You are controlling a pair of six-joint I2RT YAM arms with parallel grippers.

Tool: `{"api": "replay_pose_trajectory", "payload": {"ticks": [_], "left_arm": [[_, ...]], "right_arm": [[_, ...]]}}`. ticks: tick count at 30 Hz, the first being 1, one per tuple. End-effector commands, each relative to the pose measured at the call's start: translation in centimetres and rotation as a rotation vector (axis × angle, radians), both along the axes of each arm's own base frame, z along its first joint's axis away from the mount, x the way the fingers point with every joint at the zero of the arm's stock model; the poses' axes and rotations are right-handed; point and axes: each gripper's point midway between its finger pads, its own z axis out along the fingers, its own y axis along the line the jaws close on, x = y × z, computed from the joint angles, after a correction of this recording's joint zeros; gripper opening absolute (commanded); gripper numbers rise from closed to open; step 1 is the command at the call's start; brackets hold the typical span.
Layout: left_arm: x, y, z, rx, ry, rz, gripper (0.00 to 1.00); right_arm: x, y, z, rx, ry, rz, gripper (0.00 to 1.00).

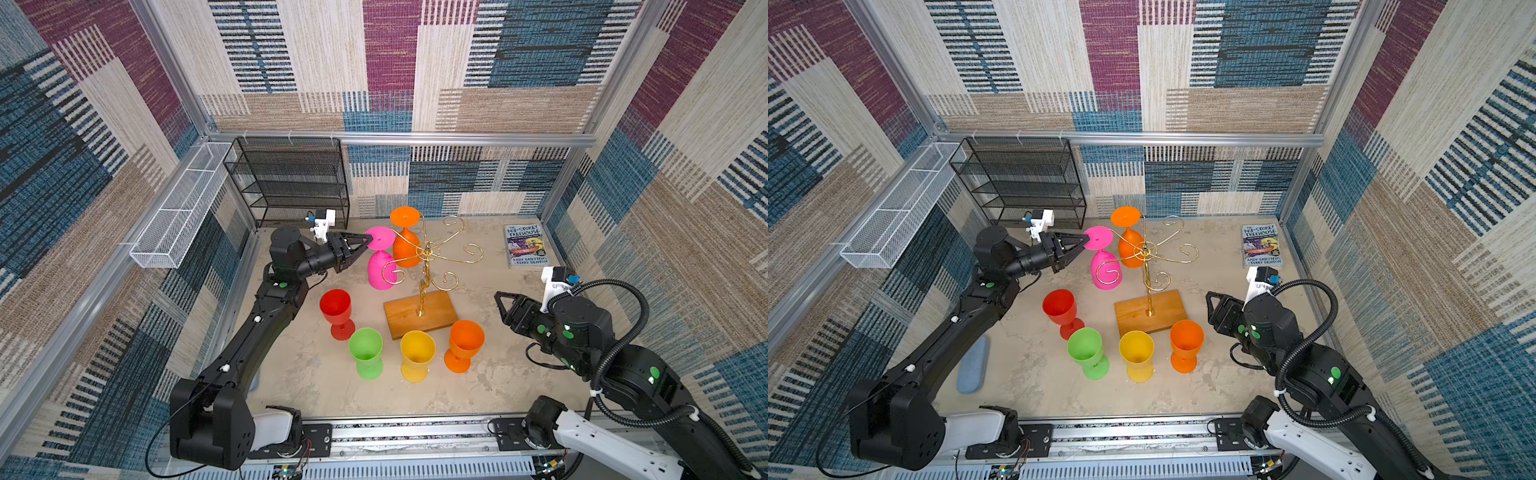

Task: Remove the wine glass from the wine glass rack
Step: 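Close the left gripper on the pink glass's foot on the rack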

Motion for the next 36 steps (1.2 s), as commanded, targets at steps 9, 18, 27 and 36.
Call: {"api": "replay_pose_trajectory", "payload": {"ticks": [9, 18, 27, 36], "left_arm": [[-1.1, 0.2, 1.9, 0.046, -0.067, -0.003, 0.06], [-0.5, 0.1, 2.2, 0.047, -0.061, 0.002, 0.0], [0.6, -0.4, 2.6, 0.047, -0.073, -0.006, 0.0], [0.6, -2.6, 2.4, 0.057, -0.082, -0.067, 0.0]], "right_arm": [[0.1, 0.0, 0.4, 0.022, -0.027, -0.001, 0.61], [-0.1, -0.2, 0.1, 0.034, -0.028, -0.005, 0.61], [-0.3, -0.6, 0.1, 0.045, -0.038, -0.017, 0.61], [-0.4, -0.6, -0.2, 0.047, -0.037, -0.014, 0.61]]}}
